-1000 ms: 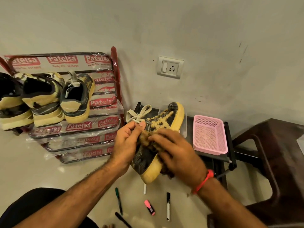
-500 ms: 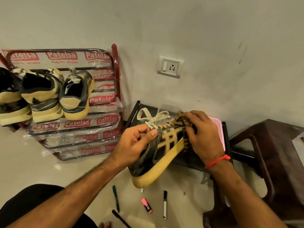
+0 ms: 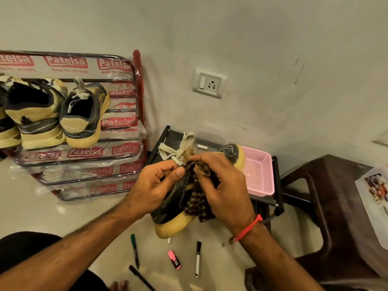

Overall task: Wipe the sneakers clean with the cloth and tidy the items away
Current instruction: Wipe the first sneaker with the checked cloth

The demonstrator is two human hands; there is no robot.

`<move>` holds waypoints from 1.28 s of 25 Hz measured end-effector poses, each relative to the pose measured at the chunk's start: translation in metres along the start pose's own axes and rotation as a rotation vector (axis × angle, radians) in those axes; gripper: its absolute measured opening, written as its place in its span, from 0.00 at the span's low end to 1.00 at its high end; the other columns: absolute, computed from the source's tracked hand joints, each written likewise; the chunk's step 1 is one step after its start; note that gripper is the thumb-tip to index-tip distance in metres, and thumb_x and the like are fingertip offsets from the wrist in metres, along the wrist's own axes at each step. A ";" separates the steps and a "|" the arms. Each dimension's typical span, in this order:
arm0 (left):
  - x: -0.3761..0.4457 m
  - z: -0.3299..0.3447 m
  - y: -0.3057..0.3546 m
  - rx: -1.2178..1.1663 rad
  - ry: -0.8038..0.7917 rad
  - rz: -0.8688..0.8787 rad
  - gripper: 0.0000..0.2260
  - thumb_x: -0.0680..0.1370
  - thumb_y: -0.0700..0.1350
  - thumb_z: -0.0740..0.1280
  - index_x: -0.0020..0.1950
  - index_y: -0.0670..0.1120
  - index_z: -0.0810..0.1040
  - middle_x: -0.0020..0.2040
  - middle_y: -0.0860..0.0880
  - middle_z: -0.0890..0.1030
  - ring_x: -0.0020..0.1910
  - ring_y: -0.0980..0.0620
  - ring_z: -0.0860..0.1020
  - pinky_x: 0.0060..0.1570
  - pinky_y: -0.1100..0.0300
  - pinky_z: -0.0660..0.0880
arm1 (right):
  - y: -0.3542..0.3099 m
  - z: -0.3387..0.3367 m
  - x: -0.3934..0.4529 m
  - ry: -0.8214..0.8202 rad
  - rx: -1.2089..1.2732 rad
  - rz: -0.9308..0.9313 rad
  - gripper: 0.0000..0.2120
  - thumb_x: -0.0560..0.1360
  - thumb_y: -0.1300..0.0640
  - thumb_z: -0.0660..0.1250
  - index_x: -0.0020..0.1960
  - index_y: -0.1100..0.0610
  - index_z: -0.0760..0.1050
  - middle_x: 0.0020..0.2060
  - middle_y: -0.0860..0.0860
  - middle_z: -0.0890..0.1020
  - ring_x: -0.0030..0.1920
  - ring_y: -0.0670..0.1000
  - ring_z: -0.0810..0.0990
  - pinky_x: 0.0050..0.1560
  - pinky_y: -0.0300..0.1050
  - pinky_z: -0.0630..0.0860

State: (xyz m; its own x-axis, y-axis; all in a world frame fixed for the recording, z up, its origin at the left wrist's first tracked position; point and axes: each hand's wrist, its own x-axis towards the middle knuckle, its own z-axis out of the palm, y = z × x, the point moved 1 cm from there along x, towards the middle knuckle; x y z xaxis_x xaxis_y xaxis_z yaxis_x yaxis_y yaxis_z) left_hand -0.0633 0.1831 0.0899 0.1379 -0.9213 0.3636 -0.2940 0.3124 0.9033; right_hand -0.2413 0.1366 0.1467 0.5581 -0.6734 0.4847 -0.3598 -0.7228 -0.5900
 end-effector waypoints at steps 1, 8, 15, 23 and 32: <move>0.000 -0.001 0.002 0.010 0.004 0.002 0.15 0.82 0.49 0.64 0.41 0.40 0.77 0.30 0.46 0.74 0.27 0.52 0.71 0.28 0.60 0.68 | 0.007 -0.004 0.004 0.034 -0.009 0.014 0.14 0.78 0.64 0.67 0.61 0.53 0.78 0.56 0.49 0.81 0.57 0.42 0.76 0.61 0.32 0.71; -0.004 0.007 0.002 0.093 0.091 0.018 0.15 0.82 0.54 0.62 0.43 0.45 0.78 0.33 0.49 0.78 0.31 0.51 0.76 0.30 0.57 0.74 | -0.004 0.008 0.006 0.087 0.132 0.328 0.14 0.77 0.52 0.70 0.62 0.49 0.77 0.56 0.44 0.80 0.57 0.40 0.77 0.60 0.43 0.76; -0.001 -0.004 -0.003 0.074 0.175 -0.018 0.10 0.81 0.52 0.63 0.42 0.51 0.78 0.34 0.54 0.78 0.33 0.54 0.76 0.34 0.59 0.74 | -0.017 0.013 -0.005 -0.314 0.073 0.200 0.40 0.75 0.53 0.72 0.79 0.48 0.54 0.71 0.44 0.63 0.69 0.36 0.62 0.67 0.22 0.56; -0.003 -0.001 -0.011 0.115 0.116 -0.007 0.17 0.81 0.55 0.62 0.45 0.43 0.80 0.35 0.46 0.80 0.35 0.45 0.79 0.35 0.45 0.77 | -0.001 0.005 0.000 -0.284 -0.096 0.077 0.22 0.78 0.46 0.67 0.70 0.52 0.71 0.60 0.48 0.78 0.59 0.44 0.75 0.63 0.40 0.75; 0.002 0.002 0.001 0.171 0.075 0.106 0.13 0.82 0.49 0.63 0.40 0.44 0.76 0.31 0.51 0.73 0.30 0.55 0.72 0.30 0.60 0.71 | 0.037 -0.018 0.016 -0.007 -0.132 0.349 0.17 0.76 0.44 0.69 0.58 0.54 0.78 0.49 0.47 0.82 0.50 0.46 0.80 0.50 0.33 0.75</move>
State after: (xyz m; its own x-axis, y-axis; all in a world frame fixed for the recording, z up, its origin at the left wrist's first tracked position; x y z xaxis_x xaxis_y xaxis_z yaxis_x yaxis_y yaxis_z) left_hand -0.0650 0.1812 0.0916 0.1659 -0.8633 0.4766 -0.4661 0.3573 0.8094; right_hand -0.2593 0.0961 0.1446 0.3899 -0.8819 0.2649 -0.6219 -0.4643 -0.6306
